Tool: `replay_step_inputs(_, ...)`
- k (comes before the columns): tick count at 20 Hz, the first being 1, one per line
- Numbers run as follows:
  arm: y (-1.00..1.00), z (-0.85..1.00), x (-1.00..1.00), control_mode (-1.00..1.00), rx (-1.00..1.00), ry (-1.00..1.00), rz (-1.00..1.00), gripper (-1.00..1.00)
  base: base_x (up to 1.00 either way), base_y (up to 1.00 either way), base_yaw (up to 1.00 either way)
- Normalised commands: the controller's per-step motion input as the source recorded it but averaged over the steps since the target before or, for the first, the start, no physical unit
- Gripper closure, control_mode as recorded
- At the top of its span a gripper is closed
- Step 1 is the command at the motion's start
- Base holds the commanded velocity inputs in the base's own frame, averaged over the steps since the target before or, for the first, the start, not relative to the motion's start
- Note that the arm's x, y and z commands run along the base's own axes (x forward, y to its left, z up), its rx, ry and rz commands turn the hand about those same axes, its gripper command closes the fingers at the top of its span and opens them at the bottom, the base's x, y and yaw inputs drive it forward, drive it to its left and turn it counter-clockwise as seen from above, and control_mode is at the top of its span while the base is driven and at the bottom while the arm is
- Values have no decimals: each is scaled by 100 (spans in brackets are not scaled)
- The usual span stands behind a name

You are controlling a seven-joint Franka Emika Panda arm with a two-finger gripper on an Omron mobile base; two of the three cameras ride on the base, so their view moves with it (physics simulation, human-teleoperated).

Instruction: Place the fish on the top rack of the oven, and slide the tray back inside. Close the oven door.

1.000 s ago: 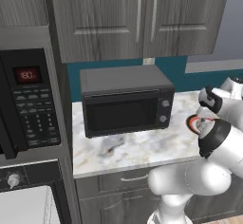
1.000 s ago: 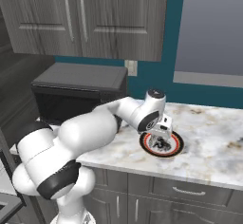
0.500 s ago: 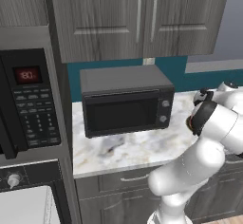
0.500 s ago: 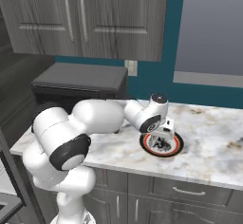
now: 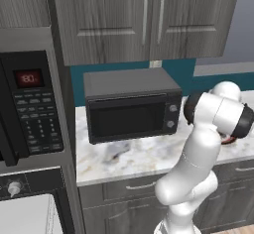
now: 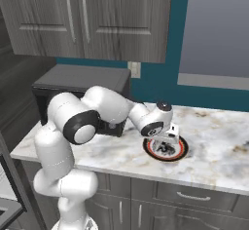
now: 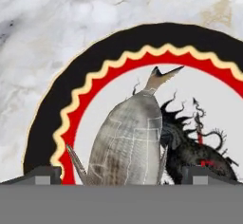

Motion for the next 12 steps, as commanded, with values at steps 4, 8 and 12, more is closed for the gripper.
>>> replay_step_inputs(4,0,-62,6,-100,0,0,2,100,0,0,0)
replay_step_inputs(8,11,-17,1,-100,0,0,0,100,0,0,0)
replay_step_inputs(12,4,6,-9,-100,0,-2,0,100,0,0,0)
